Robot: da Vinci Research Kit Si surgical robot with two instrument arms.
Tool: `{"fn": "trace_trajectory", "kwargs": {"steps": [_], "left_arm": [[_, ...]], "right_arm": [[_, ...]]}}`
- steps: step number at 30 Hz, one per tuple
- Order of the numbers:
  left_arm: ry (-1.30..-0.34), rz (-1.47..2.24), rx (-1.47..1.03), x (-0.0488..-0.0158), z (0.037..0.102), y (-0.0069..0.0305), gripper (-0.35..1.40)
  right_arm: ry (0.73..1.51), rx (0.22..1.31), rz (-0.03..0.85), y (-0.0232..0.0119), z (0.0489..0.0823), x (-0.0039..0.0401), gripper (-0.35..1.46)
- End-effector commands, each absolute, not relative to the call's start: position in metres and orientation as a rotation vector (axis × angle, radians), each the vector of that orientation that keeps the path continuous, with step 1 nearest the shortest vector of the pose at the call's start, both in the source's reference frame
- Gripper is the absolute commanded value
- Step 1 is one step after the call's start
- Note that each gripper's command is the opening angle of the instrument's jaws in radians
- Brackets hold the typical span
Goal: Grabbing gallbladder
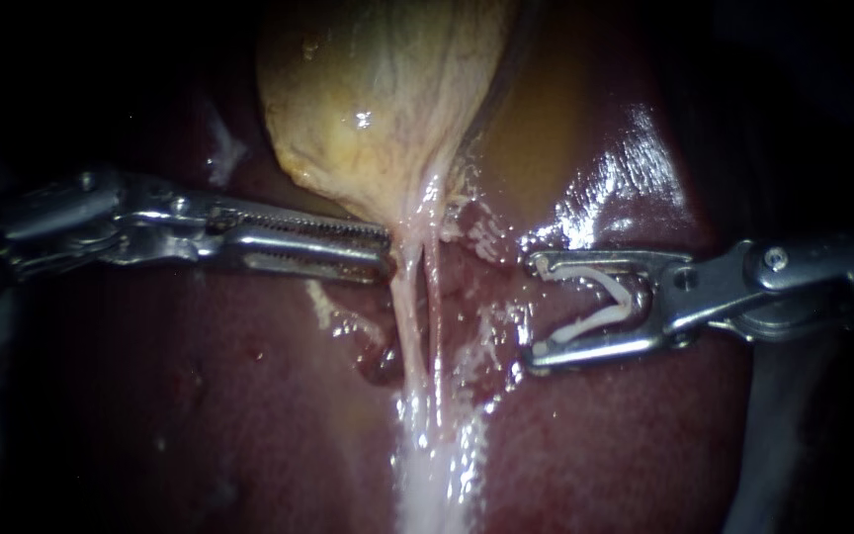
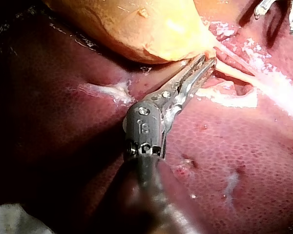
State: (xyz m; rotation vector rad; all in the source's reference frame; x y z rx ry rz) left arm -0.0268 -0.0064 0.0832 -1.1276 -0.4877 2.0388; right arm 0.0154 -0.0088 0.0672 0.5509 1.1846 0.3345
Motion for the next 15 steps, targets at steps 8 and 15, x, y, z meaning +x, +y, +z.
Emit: {"fn": "trace_trajectory", "kwargs": {"steps": [8, 15], "left_arm": [[-0.484, 2.032, -1.124, -0.0272, 0.0817, -0.0069, 0.42], [-0.475, 2.004, -1.104, -0.0275, 0.082, -0.0065, 0.46]], "right_arm": [[1.184, 0.551, 0.335, -0.0087, 0.0672, 0.0154, 0.5], [1.184, 0.55, 0.335, -0.0087, 0.0672, 0.0155, 0.49]]}}
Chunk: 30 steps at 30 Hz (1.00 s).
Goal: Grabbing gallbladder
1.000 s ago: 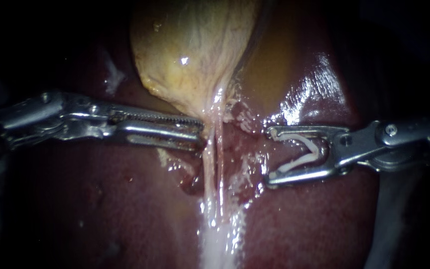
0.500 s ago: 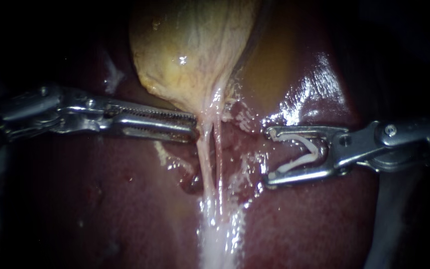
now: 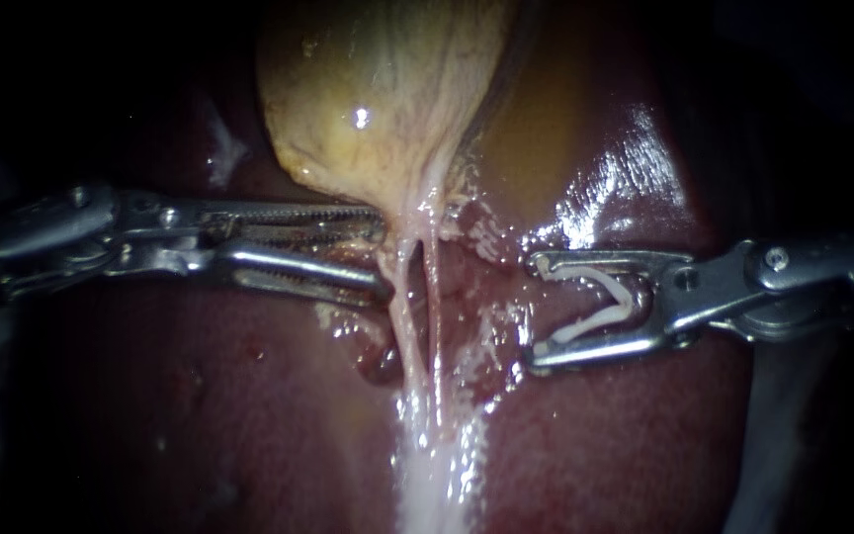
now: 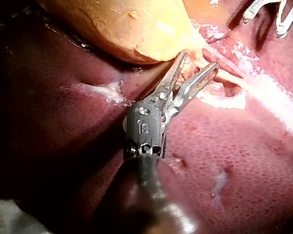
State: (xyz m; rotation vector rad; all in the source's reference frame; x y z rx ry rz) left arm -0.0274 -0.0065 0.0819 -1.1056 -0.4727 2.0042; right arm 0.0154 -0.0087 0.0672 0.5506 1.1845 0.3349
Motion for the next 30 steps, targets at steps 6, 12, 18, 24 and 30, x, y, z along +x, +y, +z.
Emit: {"fn": "trace_trajectory", "kwargs": {"steps": [6, 12, 18, 24, 30], "left_arm": [[-0.478, 1.961, -1.078, -0.0278, 0.0824, -0.0064, 0.44], [-0.488, 1.922, -1.042, -0.0278, 0.083, -0.0062, 0.27], [-0.509, 1.888, -0.995, -0.0276, 0.083, -0.0063, 0.05], [-0.517, 1.876, -0.969, -0.0275, 0.0831, -0.0064, -0.1], [-0.522, 1.868, -0.961, -0.0273, 0.0829, -0.0065, -0.23]], "right_arm": [[1.184, 0.55, 0.336, -0.0087, 0.0672, 0.0156, 0.49], [1.183, 0.553, 0.342, -0.0087, 0.0672, 0.0158, 0.49], [1.183, 0.553, 0.342, -0.0087, 0.0672, 0.0158, 0.49], [1.183, 0.553, 0.342, -0.0087, 0.0672, 0.0158, 0.49], [1.183, 0.553, 0.342, -0.0087, 0.0672, 0.0158, 0.49]]}}
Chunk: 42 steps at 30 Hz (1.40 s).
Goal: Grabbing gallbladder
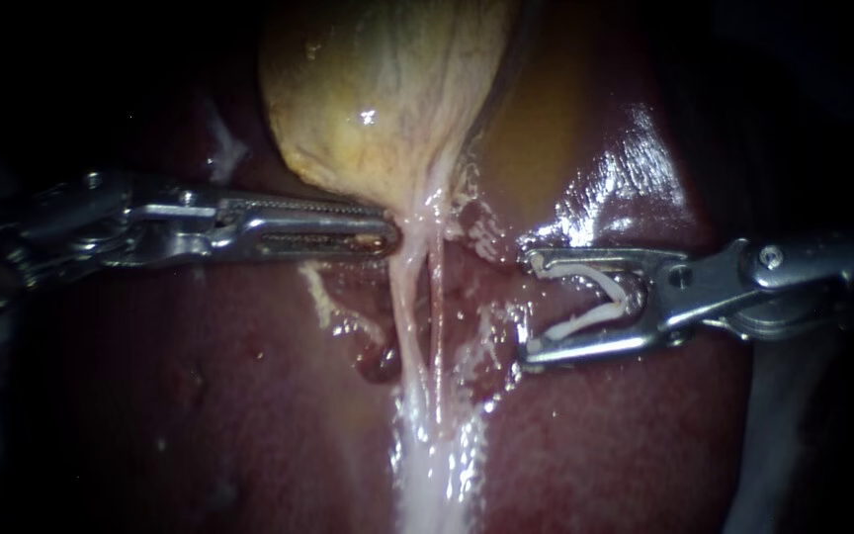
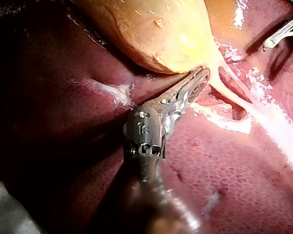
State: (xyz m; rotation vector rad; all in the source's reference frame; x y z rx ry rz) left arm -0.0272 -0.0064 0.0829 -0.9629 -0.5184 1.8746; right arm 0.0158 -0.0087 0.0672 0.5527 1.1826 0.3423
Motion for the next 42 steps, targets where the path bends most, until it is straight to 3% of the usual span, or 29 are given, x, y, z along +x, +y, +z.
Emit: {"fn": "trace_trajectory", "kwargs": {"steps": [1, 8, 23, 42], "left_arm": [[-0.522, 1.868, -0.961, -0.0272, 0.0828, -0.0065, -0.26], [-0.539, 1.868, -0.961, -0.027, 0.0819, -0.0066, -0.35], [-0.635, 1.847, -0.952, -0.0269, 0.0785, -0.0077, -0.35], [-0.661, 1.836, -0.941, -0.0246, 0.0735, -0.0056, -0.35]], "right_arm": [[1.183, 0.553, 0.342, -0.0087, 0.0672, 0.0158, 0.49], [1.183, 0.553, 0.342, -0.0087, 0.0672, 0.0157, 0.49], [1.183, 0.553, 0.341, -0.0087, 0.0672, 0.0156, 0.49], [1.182, 0.557, 0.347, -0.0087, 0.0673, 0.0156, 0.49]]}}
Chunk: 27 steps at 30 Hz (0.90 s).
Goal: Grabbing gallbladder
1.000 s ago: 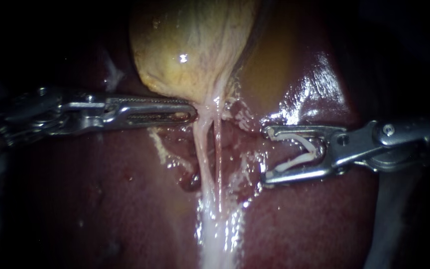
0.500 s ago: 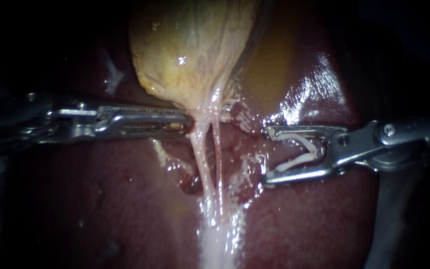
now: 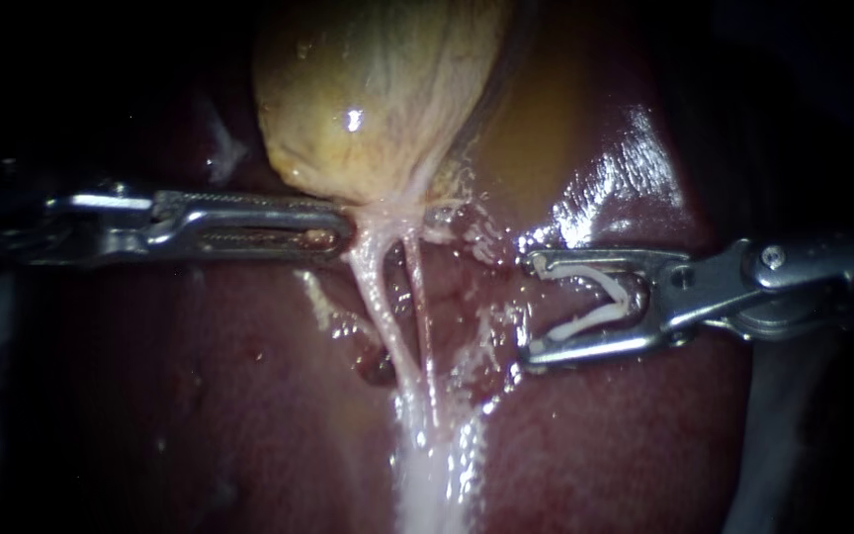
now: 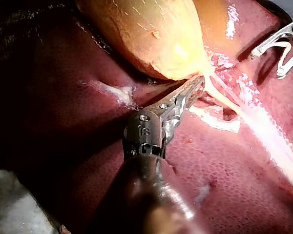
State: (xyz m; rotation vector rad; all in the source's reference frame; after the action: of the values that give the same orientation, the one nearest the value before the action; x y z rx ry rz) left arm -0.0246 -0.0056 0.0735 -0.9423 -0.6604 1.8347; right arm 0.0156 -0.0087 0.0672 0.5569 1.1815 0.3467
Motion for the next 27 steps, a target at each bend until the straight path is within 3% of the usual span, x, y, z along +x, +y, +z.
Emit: {"fn": "trace_trajectory", "kwargs": {"steps": [1, 27], "left_arm": [[-0.658, 1.833, -0.944, -0.0246, 0.0733, -0.0055, -0.35], [-0.659, 1.821, -0.953, -0.0246, 0.0721, -0.0053, -0.35]], "right_arm": [[1.182, 0.557, 0.347, -0.0086, 0.0673, 0.0156, 0.49], [1.182, 0.557, 0.347, -0.0087, 0.0673, 0.0156, 0.49]]}}
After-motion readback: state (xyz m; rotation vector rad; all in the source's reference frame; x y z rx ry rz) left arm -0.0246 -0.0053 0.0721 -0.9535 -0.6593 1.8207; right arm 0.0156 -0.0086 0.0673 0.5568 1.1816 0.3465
